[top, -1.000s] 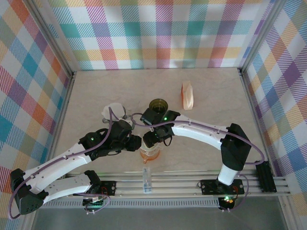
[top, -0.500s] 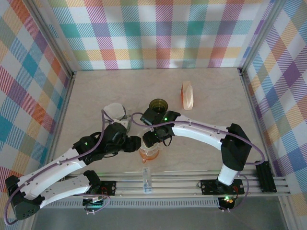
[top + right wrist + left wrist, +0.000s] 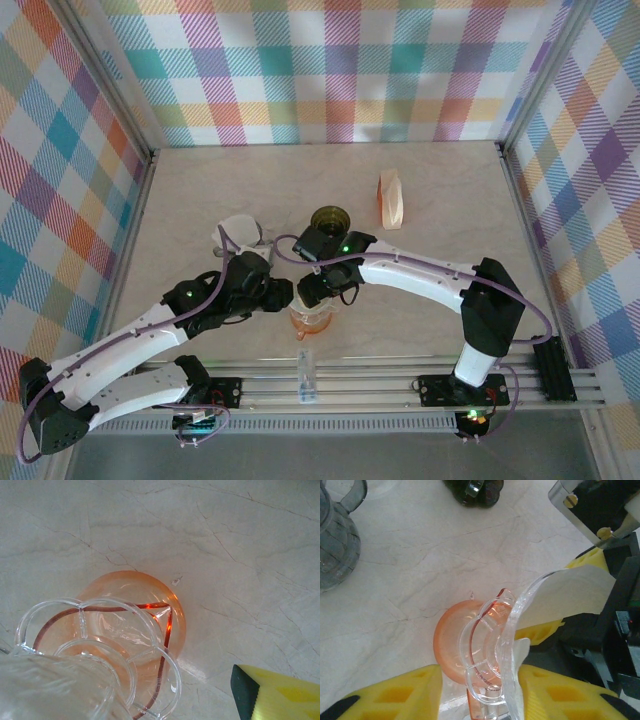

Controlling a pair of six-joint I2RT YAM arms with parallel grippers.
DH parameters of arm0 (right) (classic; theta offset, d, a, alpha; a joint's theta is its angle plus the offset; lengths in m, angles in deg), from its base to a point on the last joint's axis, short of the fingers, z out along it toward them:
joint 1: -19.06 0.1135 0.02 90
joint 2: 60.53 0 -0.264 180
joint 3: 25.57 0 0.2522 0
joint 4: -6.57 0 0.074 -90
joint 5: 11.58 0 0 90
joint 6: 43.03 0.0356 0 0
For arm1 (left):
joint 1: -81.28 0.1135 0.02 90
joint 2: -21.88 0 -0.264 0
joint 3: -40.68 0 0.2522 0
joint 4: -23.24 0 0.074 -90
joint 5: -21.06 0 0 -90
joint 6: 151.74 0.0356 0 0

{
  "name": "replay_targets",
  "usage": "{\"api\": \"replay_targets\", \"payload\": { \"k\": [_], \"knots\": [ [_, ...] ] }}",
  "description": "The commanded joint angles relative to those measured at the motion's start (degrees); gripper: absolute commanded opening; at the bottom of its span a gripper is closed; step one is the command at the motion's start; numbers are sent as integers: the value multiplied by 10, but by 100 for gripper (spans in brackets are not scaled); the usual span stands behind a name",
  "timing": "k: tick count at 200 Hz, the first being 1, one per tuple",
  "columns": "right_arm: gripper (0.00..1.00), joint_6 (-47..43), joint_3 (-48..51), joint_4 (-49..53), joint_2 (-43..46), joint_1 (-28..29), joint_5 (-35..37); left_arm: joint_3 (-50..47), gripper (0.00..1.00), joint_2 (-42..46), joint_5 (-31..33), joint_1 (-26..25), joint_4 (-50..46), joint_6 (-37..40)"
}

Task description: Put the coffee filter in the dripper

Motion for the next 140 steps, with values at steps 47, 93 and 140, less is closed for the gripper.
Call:
{"api": "replay_targets", "payload": {
  "k": [47,93,140],
  "knots": [
    [76,13,14,-7,-2,-1,6,-13,33,1,-13,7,-2,-1],
    [77,14,3,-4,28,-2,20,-10,33,-1,-22,7,3,-2],
    [78,22,22,-5,47,-3,32,-14,33,-2,-22,7,5,-4]
  ]
}}
